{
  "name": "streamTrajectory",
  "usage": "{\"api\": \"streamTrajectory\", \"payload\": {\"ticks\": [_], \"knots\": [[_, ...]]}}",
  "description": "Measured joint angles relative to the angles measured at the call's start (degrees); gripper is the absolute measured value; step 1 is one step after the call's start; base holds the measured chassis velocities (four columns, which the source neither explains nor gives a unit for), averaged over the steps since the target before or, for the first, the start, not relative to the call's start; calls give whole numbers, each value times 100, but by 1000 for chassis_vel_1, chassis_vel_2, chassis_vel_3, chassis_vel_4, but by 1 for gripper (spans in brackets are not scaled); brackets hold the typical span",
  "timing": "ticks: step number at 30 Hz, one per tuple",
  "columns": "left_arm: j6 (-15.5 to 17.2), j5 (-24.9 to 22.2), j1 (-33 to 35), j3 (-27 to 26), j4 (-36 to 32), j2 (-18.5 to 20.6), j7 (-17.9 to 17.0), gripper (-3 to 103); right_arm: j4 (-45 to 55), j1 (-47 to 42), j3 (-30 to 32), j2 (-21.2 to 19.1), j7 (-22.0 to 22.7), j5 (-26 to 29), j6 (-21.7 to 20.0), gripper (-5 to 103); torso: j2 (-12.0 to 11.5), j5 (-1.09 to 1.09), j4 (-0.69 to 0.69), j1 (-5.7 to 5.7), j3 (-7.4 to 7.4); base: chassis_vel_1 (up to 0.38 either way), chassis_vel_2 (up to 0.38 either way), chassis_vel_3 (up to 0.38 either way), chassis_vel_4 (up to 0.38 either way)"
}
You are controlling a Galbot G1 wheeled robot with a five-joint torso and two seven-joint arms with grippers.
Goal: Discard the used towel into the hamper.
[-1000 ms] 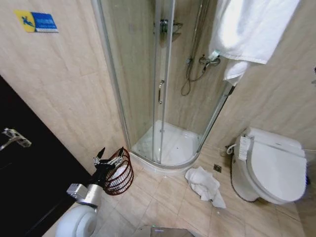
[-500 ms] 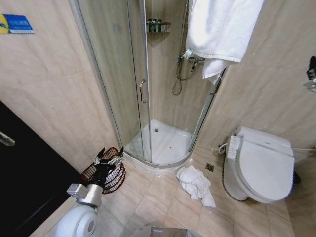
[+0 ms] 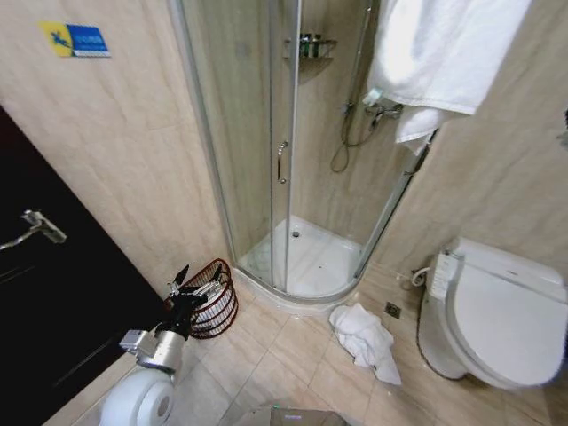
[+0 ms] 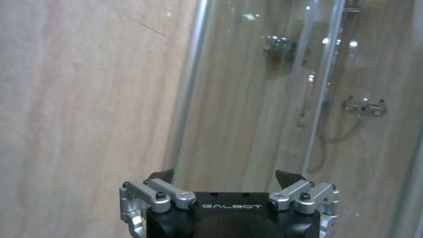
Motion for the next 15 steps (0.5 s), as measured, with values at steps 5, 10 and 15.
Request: {"api": "streamTrajectory", "payload": {"ticks": [5,10,15], "knots": [[0,0,0,0,0,0,0,100,-190,160,90,-121,-123,-4,16,100,-50,-1,0,-24,-26,98,98,105,109],[0,0,0,0,0,0,0,100,-566,490,139,-343,-271,-9,39,100,-113,1,1,-51,-61,129,132,105,102],[0,0,1,0,0,0,0,100,-869,797,213,-588,-310,-4,-11,100,-139,-1,3,-63,-75,118,122,116,116]]}}
